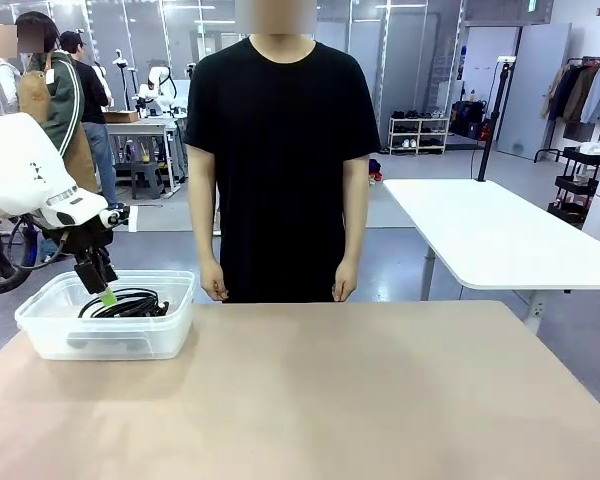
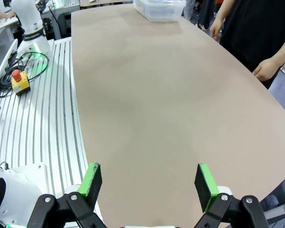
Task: Organize and store the cables.
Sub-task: Place the USB Extension Cable into the Organizing box.
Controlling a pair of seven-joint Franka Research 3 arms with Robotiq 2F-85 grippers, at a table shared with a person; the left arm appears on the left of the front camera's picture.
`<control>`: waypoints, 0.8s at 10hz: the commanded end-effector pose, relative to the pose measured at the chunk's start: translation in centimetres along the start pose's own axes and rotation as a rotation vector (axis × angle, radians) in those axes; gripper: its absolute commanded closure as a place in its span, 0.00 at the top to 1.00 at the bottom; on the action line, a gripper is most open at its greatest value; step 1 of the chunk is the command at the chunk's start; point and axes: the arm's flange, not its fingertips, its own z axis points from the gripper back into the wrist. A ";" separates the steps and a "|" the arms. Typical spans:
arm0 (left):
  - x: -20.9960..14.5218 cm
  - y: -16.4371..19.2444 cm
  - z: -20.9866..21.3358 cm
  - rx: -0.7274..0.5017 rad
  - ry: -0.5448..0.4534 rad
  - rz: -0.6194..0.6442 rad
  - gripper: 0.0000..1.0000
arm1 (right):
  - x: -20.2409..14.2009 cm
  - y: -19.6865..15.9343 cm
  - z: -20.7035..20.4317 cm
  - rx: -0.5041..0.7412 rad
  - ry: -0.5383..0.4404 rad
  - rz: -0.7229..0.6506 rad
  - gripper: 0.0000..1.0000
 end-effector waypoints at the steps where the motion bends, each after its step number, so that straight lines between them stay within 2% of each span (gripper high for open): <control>1: -0.6 -2.3 0.2 0.006 -0.035 -0.016 1.00 | 0.2 -0.2 0.1 -0.010 -0.014 -0.006 1.00; 2: 0.0 0.0 0.0 0.000 0.000 0.000 1.00 | 0.2 -0.2 0.1 -0.010 -0.014 -0.006 1.00; 8: 0.0 0.0 0.0 0.000 0.000 0.000 1.00 | 0.2 -0.2 0.1 -0.010 -0.014 -0.006 1.00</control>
